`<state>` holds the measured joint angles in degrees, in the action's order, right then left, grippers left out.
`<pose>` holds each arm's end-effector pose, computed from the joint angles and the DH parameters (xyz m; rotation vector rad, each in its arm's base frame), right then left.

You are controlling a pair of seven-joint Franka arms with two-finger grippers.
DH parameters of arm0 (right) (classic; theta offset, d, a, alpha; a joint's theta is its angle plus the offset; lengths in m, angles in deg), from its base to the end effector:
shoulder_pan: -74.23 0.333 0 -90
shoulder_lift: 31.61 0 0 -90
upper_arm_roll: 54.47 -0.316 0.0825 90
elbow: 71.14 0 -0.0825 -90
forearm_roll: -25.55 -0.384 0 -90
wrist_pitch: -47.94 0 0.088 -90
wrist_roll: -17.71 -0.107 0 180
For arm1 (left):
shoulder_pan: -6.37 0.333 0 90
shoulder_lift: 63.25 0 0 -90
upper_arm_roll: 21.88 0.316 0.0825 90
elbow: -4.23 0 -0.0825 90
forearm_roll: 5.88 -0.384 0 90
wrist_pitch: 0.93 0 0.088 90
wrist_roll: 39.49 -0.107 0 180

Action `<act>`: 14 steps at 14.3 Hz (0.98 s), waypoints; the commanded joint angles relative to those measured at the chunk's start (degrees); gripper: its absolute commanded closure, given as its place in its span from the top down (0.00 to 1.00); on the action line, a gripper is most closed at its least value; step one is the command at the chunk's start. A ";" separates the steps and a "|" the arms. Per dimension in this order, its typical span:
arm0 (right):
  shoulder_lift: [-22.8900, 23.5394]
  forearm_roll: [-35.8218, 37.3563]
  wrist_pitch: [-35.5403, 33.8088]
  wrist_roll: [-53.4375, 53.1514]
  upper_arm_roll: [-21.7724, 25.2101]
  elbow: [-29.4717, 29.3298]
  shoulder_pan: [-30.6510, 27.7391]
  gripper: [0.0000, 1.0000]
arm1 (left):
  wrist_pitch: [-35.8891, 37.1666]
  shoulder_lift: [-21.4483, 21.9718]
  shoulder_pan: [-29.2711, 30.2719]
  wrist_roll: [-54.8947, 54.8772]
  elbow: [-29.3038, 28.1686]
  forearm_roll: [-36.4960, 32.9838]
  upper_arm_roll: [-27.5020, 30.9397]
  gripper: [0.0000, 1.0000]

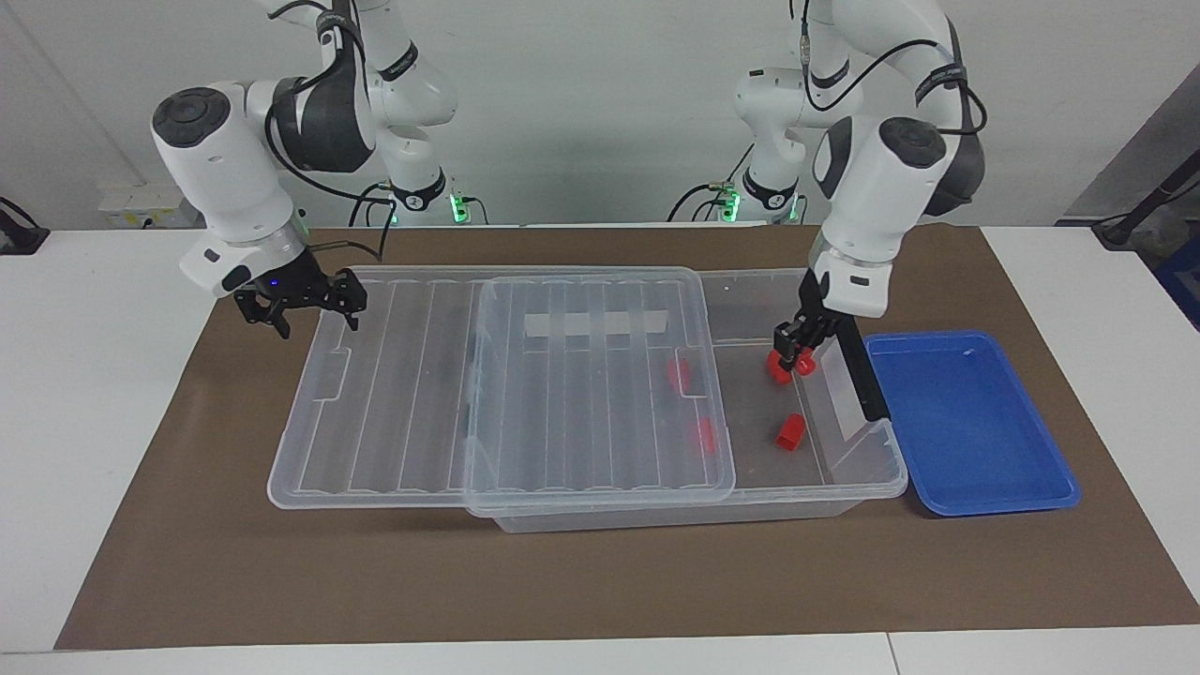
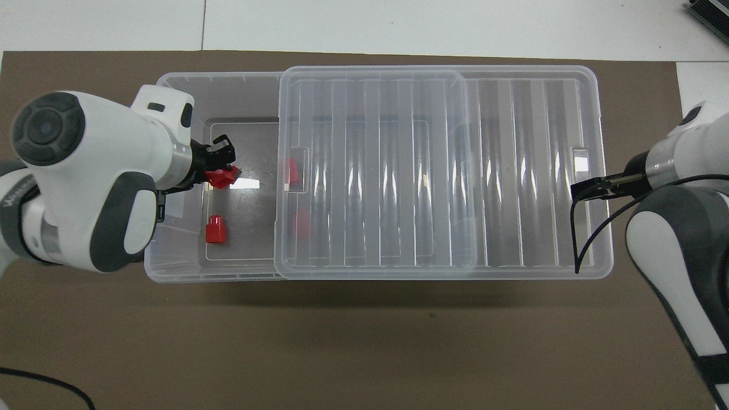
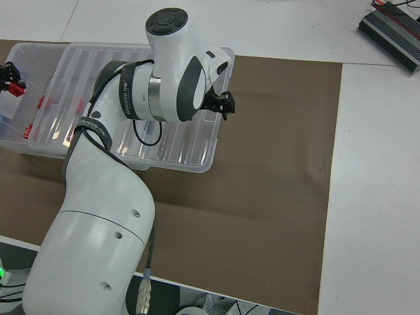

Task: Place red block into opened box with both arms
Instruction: 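Lower the red block into the open box and open the left gripper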

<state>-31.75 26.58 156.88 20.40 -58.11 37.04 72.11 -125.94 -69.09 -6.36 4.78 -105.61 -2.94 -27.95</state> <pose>0.5619 0.0136 0.5031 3.1217 0.1237 0.0243 0.5681 -0.1937 0.4560 2.9215 0.7025 0.1662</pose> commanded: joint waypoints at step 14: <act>1.02 -0.32 -14.11 -12.45 -0.22 -17.48 3.61 1.00 | -17.90 -7.87 -2.04 2.23 -12.86 -9.87 1.41 0.00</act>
<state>-32.22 26.59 144.89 8.96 -58.12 22.28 76.70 -142.90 -76.13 -8.33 5.92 -118.72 -10.46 -27.09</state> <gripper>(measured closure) 0.000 0.643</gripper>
